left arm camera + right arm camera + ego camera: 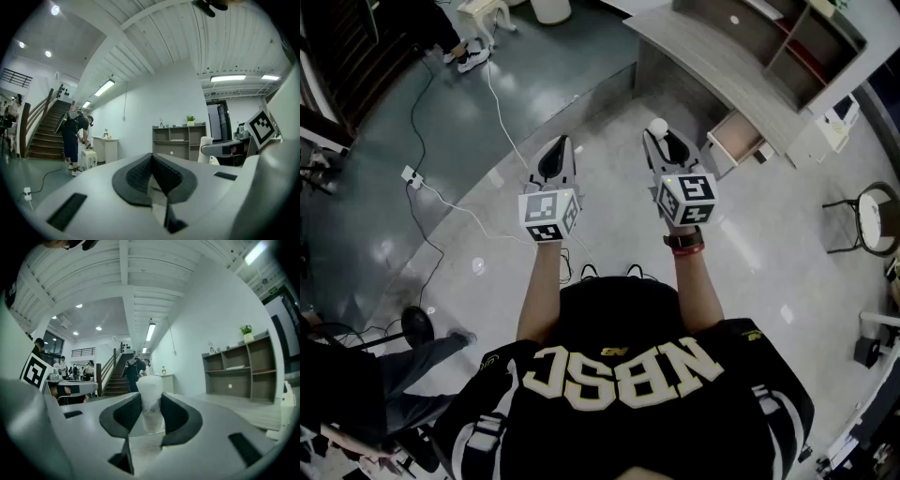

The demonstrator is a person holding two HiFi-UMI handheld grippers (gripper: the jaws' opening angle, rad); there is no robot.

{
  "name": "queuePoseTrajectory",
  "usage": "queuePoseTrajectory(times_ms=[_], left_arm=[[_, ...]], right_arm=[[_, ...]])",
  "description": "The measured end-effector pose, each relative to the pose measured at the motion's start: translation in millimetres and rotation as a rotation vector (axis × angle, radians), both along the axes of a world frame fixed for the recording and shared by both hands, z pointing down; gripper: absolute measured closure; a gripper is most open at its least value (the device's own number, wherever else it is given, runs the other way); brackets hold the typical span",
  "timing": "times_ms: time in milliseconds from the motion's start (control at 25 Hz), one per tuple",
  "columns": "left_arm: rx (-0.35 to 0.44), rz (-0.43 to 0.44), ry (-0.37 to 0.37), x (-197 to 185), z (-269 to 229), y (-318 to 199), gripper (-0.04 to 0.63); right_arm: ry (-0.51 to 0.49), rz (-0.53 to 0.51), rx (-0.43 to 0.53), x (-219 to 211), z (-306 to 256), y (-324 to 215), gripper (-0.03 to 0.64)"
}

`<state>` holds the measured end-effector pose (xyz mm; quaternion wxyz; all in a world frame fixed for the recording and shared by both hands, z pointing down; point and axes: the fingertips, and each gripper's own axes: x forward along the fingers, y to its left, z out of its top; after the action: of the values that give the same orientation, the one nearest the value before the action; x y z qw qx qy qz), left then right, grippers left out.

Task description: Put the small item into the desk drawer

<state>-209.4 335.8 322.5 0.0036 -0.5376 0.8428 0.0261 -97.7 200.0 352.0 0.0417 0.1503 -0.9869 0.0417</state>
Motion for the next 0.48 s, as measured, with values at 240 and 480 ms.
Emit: queuePoseTrajectory(times_ms=[240, 480], left_arm=[[-0.006, 0.028, -0.009, 19.3, -2.8, -28.1, 0.581], [-0.014, 0.107, -0.035, 51.8, -2.5, -70.8, 0.581]], right_arm=[[-0.012, 0.012, 0.004, 18.9, -1.2, -19.0, 0.485], [-0.023, 0.078, 0.001, 53.9, 2.7, -54.8, 0.482]])
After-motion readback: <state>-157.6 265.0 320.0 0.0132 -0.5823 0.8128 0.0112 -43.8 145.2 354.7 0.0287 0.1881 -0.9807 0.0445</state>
